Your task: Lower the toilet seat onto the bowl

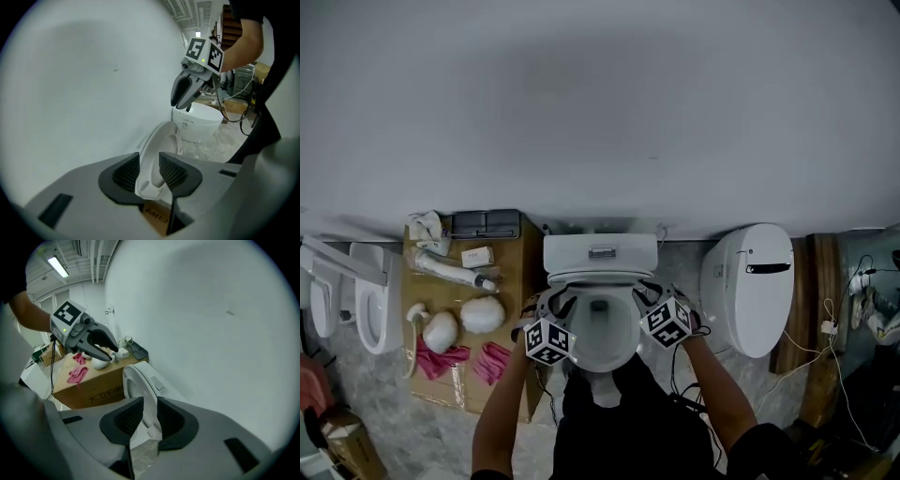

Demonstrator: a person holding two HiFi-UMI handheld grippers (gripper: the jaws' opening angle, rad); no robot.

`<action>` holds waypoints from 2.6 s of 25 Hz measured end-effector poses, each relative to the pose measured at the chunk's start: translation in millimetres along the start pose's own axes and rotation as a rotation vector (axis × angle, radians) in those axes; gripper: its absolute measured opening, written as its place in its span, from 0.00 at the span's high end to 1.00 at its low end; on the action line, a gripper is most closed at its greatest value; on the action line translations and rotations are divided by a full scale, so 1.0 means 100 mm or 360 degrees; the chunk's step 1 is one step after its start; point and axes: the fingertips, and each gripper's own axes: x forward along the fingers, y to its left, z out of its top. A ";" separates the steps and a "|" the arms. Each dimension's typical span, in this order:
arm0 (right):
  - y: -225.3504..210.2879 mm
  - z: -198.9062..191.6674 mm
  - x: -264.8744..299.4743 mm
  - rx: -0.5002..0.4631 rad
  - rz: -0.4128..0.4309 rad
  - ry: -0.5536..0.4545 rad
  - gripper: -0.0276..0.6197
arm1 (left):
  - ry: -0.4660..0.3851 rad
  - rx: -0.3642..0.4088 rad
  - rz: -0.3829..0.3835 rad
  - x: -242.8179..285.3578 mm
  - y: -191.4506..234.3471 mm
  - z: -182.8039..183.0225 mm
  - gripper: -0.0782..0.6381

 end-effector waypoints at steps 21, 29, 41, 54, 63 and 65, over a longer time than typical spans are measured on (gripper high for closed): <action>-0.12 -0.38 0.72 -0.0280 0.0074 0.0262 0.80 | 0.0225 0.0169 -0.0171 0.68 0.09 -0.31 0.69; -0.01 -0.40 0.69 -0.0351 0.0121 0.0279 0.81 | 0.0245 0.0218 -0.0265 0.72 -0.01 -0.41 0.69; 0.25 -0.55 0.56 -0.0407 0.0184 0.0300 0.85 | 0.0245 0.0371 -0.0338 0.59 -0.25 -0.54 0.81; 0.74 -0.86 0.40 -0.0459 0.0067 0.0338 0.85 | 0.0244 0.0601 -0.0481 0.32 -0.76 -0.80 0.82; 1.13 -1.13 0.31 -0.0605 0.0068 0.0372 0.85 | 0.0197 0.0730 -0.0452 0.14 -1.16 -0.99 0.82; 1.18 -1.18 0.30 -0.0671 0.0086 0.0365 0.85 | 0.0213 0.0740 -0.0450 0.12 -1.22 -1.01 0.82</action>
